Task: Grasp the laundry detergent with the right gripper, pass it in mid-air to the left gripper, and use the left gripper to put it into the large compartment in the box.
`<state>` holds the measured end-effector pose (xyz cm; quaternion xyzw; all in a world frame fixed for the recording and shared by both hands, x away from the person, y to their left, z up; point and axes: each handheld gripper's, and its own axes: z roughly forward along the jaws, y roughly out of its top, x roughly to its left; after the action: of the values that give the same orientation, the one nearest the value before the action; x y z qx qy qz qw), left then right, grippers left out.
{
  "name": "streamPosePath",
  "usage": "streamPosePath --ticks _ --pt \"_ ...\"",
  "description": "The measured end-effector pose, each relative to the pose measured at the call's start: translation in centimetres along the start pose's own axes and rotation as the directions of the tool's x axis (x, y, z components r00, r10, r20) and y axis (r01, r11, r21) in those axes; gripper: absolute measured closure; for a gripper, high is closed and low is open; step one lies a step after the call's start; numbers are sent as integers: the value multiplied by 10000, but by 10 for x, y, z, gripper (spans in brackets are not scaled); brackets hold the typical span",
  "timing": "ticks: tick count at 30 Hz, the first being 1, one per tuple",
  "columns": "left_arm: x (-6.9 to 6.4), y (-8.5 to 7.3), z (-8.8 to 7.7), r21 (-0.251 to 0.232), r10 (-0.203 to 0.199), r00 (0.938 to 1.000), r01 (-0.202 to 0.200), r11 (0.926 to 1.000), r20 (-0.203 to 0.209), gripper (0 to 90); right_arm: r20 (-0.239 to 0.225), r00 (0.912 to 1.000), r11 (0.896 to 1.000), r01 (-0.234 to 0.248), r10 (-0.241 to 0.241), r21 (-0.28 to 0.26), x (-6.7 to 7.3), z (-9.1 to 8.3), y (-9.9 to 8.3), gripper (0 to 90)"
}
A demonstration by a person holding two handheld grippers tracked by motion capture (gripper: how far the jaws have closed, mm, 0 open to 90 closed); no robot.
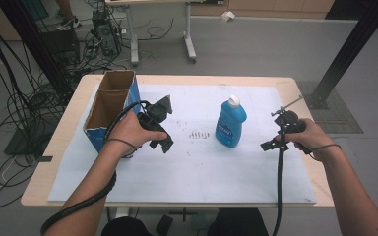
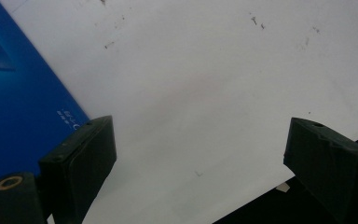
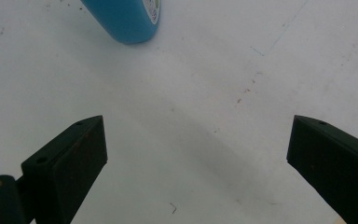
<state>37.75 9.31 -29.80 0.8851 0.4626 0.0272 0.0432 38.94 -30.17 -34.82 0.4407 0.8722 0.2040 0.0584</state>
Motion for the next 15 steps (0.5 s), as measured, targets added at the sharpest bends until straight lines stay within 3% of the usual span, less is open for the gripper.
streamPosePath --ticks 15 --pt "-2 0 5 54 -5 10000 4 10000 94 95 36 9996 9996 273 -272 -106 14 8 -6 50"
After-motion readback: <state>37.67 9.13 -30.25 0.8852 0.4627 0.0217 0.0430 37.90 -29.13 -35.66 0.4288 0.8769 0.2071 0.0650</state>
